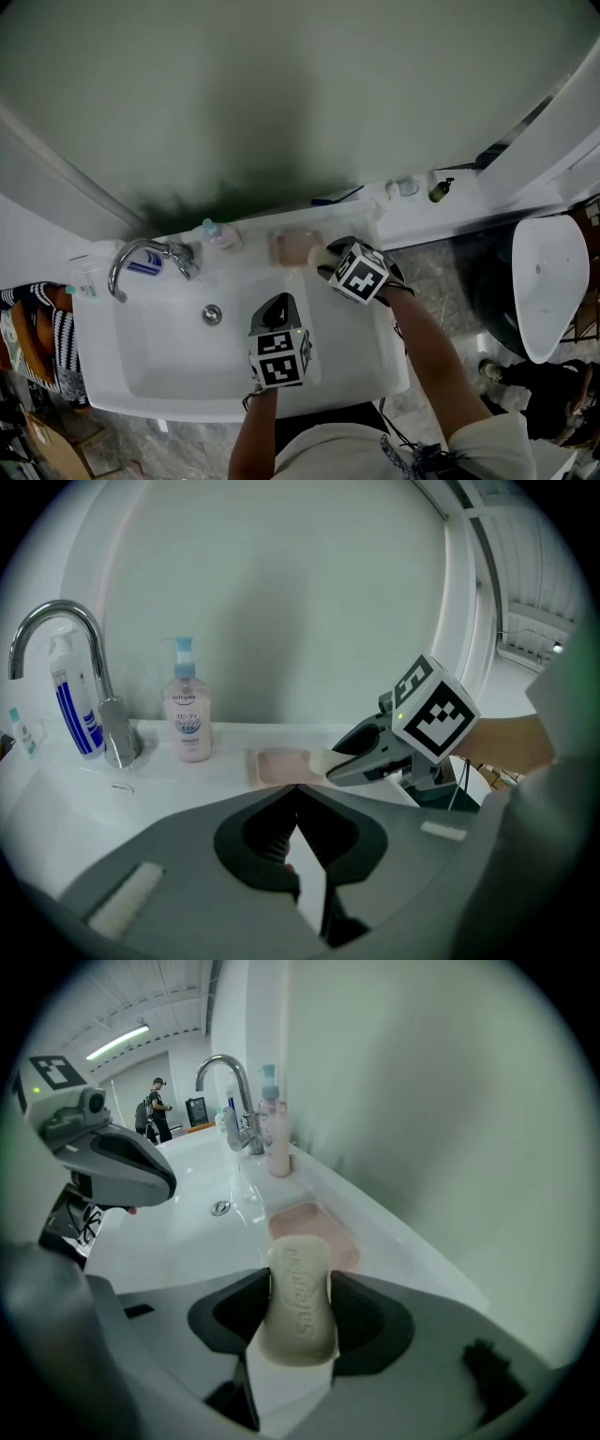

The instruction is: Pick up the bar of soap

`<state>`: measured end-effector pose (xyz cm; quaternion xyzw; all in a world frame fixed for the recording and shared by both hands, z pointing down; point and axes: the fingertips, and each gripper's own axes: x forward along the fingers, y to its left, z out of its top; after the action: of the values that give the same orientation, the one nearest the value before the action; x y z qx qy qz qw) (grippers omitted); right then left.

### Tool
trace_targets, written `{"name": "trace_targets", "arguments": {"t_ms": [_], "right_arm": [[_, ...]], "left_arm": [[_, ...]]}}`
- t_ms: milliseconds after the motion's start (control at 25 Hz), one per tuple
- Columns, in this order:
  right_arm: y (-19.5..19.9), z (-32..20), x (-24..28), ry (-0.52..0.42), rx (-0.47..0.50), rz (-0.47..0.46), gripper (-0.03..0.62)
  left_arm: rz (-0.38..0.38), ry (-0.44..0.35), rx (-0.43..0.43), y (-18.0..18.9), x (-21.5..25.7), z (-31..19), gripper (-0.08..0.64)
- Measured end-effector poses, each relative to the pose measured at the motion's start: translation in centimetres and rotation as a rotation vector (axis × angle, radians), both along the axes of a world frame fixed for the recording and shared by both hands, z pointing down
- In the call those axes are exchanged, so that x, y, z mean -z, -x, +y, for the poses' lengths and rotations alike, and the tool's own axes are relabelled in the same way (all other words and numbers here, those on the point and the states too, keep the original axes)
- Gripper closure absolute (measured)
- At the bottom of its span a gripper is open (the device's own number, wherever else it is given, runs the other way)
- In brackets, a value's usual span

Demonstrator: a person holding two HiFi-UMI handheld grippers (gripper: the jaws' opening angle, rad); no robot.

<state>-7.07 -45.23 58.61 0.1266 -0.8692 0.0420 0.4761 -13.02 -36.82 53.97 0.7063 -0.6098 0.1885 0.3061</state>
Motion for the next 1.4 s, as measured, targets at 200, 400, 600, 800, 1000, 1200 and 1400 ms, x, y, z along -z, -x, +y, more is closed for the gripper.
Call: {"name": "trace_targets", "arguments": {"t_ms": [200,400,600,800,1000,1200,1400], "right_arm": [[-2.2,0.9,-0.3,0.009,-0.038,0.006,0.373],[-3.7,1.9,-1.3,0.030,-0.072,0.022,0.373],[-4.5,3.4,-2.0,0.052,-0.085,0.023,0.373],[-4.8,4.5,-2.2,0.086,-0.118,0.001,0.373],[-5.0,5.6,-2.8,0.092,-0.100,0.002,0.373],[-5.5,6.6,-3.6,0.105,-0.116,0.016,0.373],[-5.7,6.8,-4.0,0.111,-0.133,-0.004,0.373]], "left_arm": [[0.006,-0.005,-0.032,-1.8,0.0,0.1,0.552],[0.007,-0.006,-0.057,-3.0,0.0,0.4,0.552],[0.002,-0.004,-0.070,-3.8,-0.1,0.9,0.552],[0.001,0.000,-0.067,-3.9,-0.3,1.3,0.552],[0.001,-0.004,-0.076,-4.4,-0.1,1.6,0.552],[-0.001,-0.010,-0.083,-4.6,-0.1,1.9,0.552],[-0.006,-0.007,-0.091,-4.7,-0.2,2.3,0.552]]}}
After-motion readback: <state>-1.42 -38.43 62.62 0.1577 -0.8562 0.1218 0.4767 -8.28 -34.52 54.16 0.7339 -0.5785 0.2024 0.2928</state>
